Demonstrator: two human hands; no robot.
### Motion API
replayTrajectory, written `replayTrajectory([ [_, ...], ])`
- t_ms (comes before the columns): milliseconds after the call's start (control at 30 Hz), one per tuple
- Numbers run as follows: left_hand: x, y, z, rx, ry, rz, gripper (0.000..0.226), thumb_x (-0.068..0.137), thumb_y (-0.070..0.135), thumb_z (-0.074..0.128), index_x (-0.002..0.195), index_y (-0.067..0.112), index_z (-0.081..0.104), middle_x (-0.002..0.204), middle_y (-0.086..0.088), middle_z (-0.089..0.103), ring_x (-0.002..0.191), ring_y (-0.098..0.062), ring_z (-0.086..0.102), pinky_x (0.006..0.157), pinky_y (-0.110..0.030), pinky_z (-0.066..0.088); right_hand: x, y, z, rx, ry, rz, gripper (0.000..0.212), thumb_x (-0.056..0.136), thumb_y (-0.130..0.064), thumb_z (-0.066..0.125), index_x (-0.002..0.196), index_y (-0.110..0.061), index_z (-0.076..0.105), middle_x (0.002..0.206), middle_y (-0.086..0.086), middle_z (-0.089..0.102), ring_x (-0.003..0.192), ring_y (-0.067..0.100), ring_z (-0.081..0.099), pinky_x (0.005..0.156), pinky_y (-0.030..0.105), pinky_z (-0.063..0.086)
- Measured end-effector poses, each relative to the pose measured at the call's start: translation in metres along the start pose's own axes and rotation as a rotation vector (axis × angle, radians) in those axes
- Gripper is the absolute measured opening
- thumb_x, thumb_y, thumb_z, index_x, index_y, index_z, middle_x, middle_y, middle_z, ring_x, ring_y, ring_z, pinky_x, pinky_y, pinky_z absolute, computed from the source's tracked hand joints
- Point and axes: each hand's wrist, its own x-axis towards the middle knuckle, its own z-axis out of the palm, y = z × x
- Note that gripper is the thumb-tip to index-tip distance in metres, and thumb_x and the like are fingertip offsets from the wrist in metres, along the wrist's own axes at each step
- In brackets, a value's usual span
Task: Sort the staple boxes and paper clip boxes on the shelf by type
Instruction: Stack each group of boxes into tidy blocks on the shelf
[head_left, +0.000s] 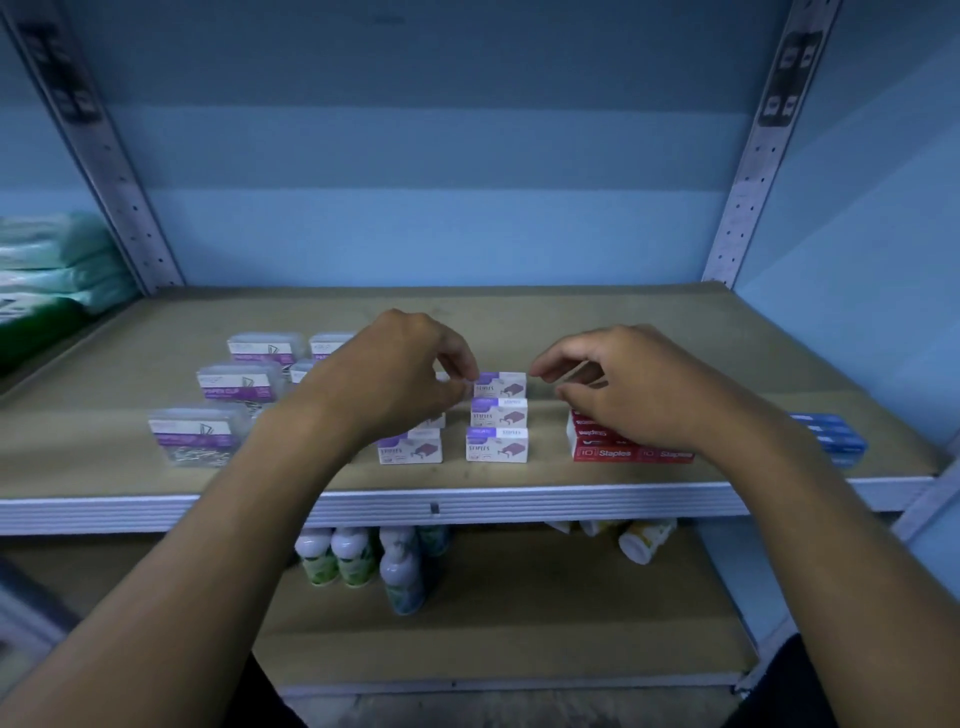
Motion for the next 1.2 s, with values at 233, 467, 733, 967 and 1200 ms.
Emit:
replayTrajectory([
  [233, -0.005, -0.022, 0.003, 0.018, -0.069, -0.033, 0.025, 0.085, 0.023, 0.073, 0.109, 0.03, 0.074, 0.109, 0.014, 0.07, 0.084, 0.002, 0.057, 0.062, -0.004, 0.034, 0.011, -0.014, 0.016, 0.024, -0.019, -0.016, 0.027, 0.093, -0.022, 0.066, 0.113, -0.039, 0.072, 0.104, -0.022, 0.069, 0.089, -0.008, 0.064, 0.086, 0.024, 0.055],
  [467, -0.008, -0.029, 0.007, 0.02, -0.086, -0.041, 0.031, 0.086, 0.018, 0.072, 0.113, 0.032, 0.072, 0.111, 0.014, 0.069, 0.081, 0.001, 0.052, 0.076, -0.014, 0.038, 0.02, -0.02, 0.029, 0.02, -0.047, -0.01, 0.026, 0.089, -0.026, 0.072, 0.113, -0.035, 0.073, 0.107, -0.019, 0.07, 0.092, -0.005, 0.065, 0.087, 0.025, 0.055],
  [733, -0.003, -0.03, 0.012, 0.06, -0.064, -0.1, 0.032, 0.085, 0.011, 0.071, 0.112, 0.029, 0.073, 0.111, 0.009, 0.07, 0.089, -0.007, 0.061, 0.078, -0.02, 0.046, 0.028, -0.019, 0.041, -0.053, -0.02, 0.0, 0.02, 0.087, -0.028, 0.076, 0.105, -0.035, 0.077, 0.099, -0.019, 0.072, 0.081, -0.01, 0.059, 0.068, 0.015, 0.045],
  [967, -0.001, -0.029, 0.015, 0.012, -0.068, -0.132, 0.03, 0.084, 0.009, 0.074, 0.11, 0.024, 0.075, 0.108, 0.004, 0.073, 0.096, -0.01, 0.067, 0.081, -0.02, 0.048, 0.028, -0.018, 0.041, -0.071, -0.015, 0.01, 0.022, 0.088, -0.024, 0.073, 0.105, -0.036, 0.077, 0.095, -0.019, 0.073, 0.081, -0.008, 0.061, 0.069, 0.016, 0.047],
  [1200, -0.009, -0.025, 0.007, -0.003, -0.049, -0.119, 0.029, 0.085, 0.011, 0.073, 0.109, 0.027, 0.076, 0.108, 0.007, 0.073, 0.085, -0.005, 0.064, 0.073, -0.016, 0.041, 0.021, -0.023, 0.036, -0.054, -0.002, 0.01, 0.019, 0.089, -0.025, 0.071, 0.103, -0.037, 0.078, 0.094, -0.019, 0.072, 0.081, -0.005, 0.062, 0.074, 0.023, 0.054],
])
